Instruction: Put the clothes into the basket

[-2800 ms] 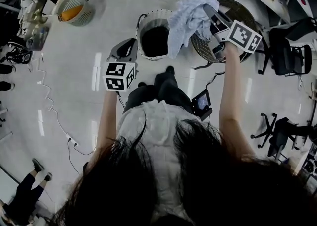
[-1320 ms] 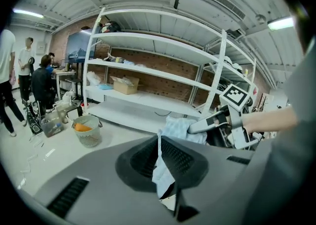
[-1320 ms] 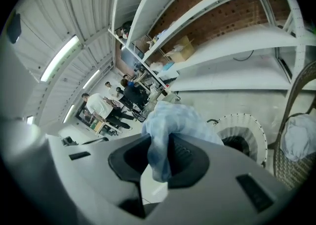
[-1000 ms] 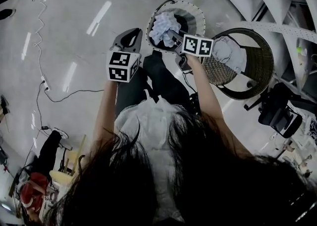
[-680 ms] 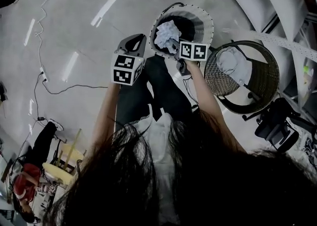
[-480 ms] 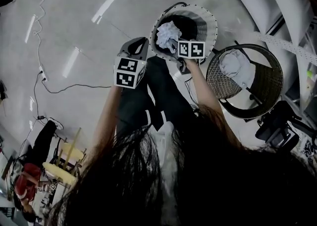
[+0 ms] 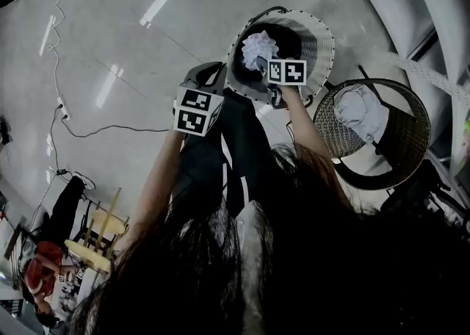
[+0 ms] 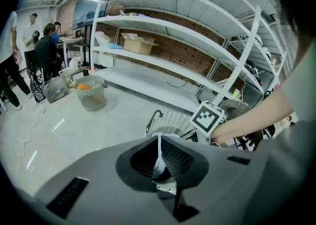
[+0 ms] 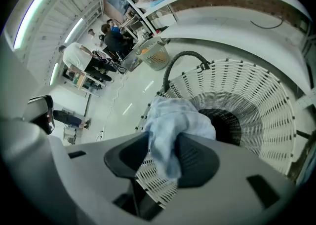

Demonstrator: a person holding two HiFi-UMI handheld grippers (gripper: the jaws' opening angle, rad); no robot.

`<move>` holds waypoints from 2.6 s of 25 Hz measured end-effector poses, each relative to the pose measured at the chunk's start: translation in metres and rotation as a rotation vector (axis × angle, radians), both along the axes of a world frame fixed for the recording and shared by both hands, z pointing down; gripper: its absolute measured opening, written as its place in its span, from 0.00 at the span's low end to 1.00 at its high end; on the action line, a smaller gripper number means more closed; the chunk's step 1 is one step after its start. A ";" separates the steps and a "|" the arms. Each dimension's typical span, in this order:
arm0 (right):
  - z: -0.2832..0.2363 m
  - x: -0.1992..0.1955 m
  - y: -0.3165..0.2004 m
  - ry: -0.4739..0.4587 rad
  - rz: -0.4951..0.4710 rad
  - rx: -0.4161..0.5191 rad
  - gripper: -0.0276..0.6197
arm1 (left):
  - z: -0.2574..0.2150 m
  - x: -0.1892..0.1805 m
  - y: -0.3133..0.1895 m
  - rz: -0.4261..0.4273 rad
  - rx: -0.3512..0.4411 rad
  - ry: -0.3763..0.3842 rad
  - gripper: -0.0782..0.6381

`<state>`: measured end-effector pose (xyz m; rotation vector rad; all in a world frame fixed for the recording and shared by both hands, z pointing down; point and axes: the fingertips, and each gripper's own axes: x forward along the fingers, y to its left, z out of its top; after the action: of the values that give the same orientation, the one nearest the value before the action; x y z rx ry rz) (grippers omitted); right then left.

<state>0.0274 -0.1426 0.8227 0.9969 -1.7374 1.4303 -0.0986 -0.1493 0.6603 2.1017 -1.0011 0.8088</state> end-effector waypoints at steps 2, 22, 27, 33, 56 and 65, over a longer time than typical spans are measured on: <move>0.005 0.002 -0.002 -0.001 -0.011 -0.008 0.43 | 0.004 0.003 -0.002 0.004 -0.004 0.002 0.15; -0.028 -0.013 -0.015 -0.083 0.049 0.097 0.45 | 0.001 -0.002 0.009 0.046 -0.004 -0.005 0.15; -0.078 -0.007 -0.019 -0.101 0.070 0.213 0.45 | -0.021 -0.006 0.011 0.067 0.032 0.010 0.15; -0.155 -0.006 -0.015 -0.163 0.209 0.331 0.45 | -0.069 0.000 0.018 0.071 0.070 0.067 0.15; -0.373 -0.043 0.078 -0.187 0.501 0.670 0.26 | -0.220 -0.020 0.075 0.288 0.266 0.253 0.15; -0.396 -0.040 0.118 -0.130 0.625 0.732 0.24 | -0.241 -0.011 0.100 0.443 0.299 0.280 0.15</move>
<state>-0.0127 -0.0246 0.4262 2.0083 -2.2242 1.2123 -0.1097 -0.0497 0.4191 2.6592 -0.5365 0.5655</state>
